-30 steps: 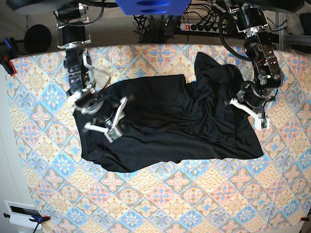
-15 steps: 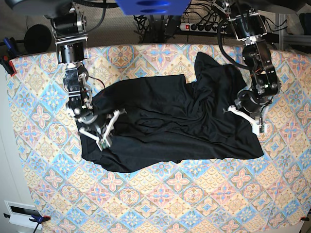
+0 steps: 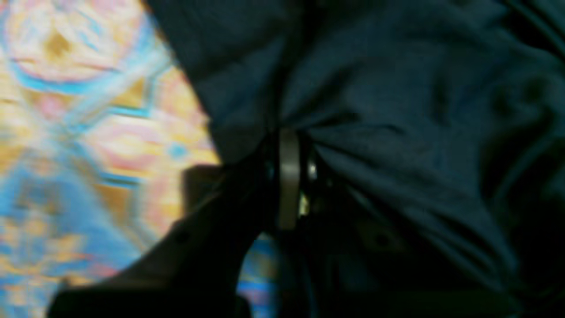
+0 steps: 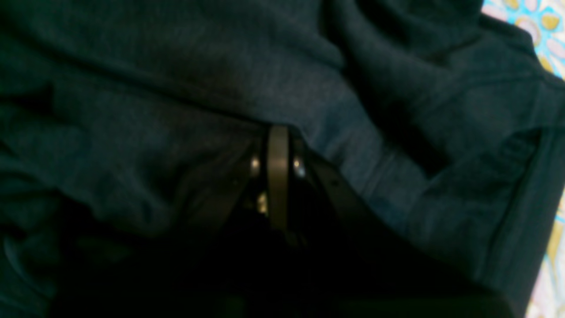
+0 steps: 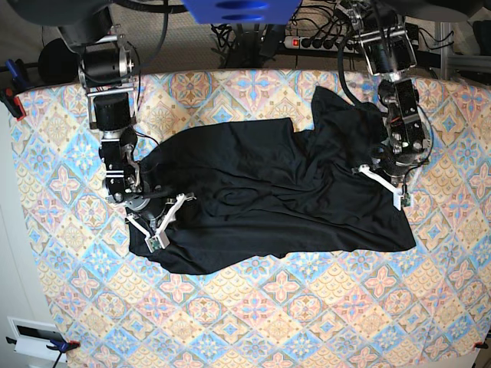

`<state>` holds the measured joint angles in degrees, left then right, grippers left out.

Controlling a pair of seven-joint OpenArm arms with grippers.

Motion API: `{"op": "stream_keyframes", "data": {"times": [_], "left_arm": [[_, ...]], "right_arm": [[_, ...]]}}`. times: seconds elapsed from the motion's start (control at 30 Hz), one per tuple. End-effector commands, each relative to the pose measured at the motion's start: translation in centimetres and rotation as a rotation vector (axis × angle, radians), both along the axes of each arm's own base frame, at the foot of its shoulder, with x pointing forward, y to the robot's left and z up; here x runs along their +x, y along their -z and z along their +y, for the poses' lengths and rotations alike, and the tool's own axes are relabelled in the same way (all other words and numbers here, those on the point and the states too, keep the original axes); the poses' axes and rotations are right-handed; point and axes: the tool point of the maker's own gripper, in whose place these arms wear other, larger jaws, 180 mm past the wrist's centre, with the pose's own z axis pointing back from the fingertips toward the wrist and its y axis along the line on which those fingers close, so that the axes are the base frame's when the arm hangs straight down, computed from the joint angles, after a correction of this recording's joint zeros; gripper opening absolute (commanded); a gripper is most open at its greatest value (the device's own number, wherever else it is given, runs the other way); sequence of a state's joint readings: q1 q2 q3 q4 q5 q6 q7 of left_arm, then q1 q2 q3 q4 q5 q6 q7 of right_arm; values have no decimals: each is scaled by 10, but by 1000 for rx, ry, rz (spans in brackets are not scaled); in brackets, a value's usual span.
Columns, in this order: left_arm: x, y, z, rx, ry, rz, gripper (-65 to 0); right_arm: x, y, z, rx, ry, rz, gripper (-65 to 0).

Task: Layout the t-shirt on the table in an organized manner, then fold the t-shirt properly
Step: 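Grasp the shirt edge with the right gripper and pull it outward, then release the shirt and raise the right gripper away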

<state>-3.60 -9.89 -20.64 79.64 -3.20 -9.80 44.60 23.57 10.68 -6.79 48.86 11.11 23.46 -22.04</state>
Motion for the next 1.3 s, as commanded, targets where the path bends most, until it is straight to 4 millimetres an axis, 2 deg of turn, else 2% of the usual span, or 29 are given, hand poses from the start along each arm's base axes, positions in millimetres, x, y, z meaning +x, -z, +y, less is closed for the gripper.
{"op": "stream_keyframes", "data": {"times": [0.0, 0.17, 0.37, 0.53, 0.63, 0.7, 0.83, 0.93, 1.0, 1.1, 1.27], "left_arm": [[14, -14, 12, 37, -11, -39, -650], [32, -14, 38, 85, -31, -3, -650], [62, -32, 71, 106, -83, -27, -650], [75, -48, 104, 158, -192, -99, -650], [83, -50, 115, 155, -217, -101, -650], [85, -50, 115, 147, -221, -98, -650], [85, -47, 111, 130, -217, -94, -650], [76, -45, 99, 105, -207, -121, -650], [63, -53, 85, 78, -181, -153, -650], [53, -74, 47, -8, -131, -195, -650], [36, -106, -21, -90, 29, -205, -650]], "right_arm": [[6, 4, -18, -82, 26, 45, -650], [30, -12, -22, -68, 45, 10, -650], [59, -41, -24, -61, 57, -49, -650], [73, -47, -37, -65, 131, -75, -650], [78, -50, -46, -73, 184, -102, -650], [79, -51, -47, -73, 188, -104, -650], [79, -53, -46, -67, 191, -113, -649], [89, -82, -44, -58, 184, -198, -621], [79, -88, -60, -57, 215, -241, -601], [67, -114, -77, -52, 251, -337, -596], [27, -123, -99, -78, 301, -362, -596]]}}
